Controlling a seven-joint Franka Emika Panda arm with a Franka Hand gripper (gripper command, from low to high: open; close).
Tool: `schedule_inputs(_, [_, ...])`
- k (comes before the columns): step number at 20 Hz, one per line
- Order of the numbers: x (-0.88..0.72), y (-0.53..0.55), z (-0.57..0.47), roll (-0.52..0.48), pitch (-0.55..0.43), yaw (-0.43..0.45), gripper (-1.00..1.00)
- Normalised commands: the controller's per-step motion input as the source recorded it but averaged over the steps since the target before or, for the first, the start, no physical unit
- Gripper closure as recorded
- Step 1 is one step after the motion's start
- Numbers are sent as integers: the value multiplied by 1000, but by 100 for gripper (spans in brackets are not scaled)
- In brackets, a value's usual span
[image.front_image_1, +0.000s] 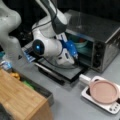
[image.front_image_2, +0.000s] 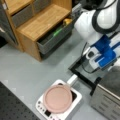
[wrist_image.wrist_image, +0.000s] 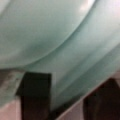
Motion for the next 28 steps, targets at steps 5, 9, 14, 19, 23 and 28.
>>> schedule_inputs(5, [264, -340, -9, 16, -38, 113, 100])
schedule_inputs(9, [280, -435, 9, 2, -46, 179, 100])
schedule_inputs(14, [299, -465, 23, 0, -54, 223, 100])
schedule_inputs(19, [325, -441, 37, 1, -62, 258, 100])
schedule_inputs(23, [340, -380, 57, 4, -59, 286, 100])
schedule_inputs(28, [353, -321, 72, 13, -49, 288, 100])
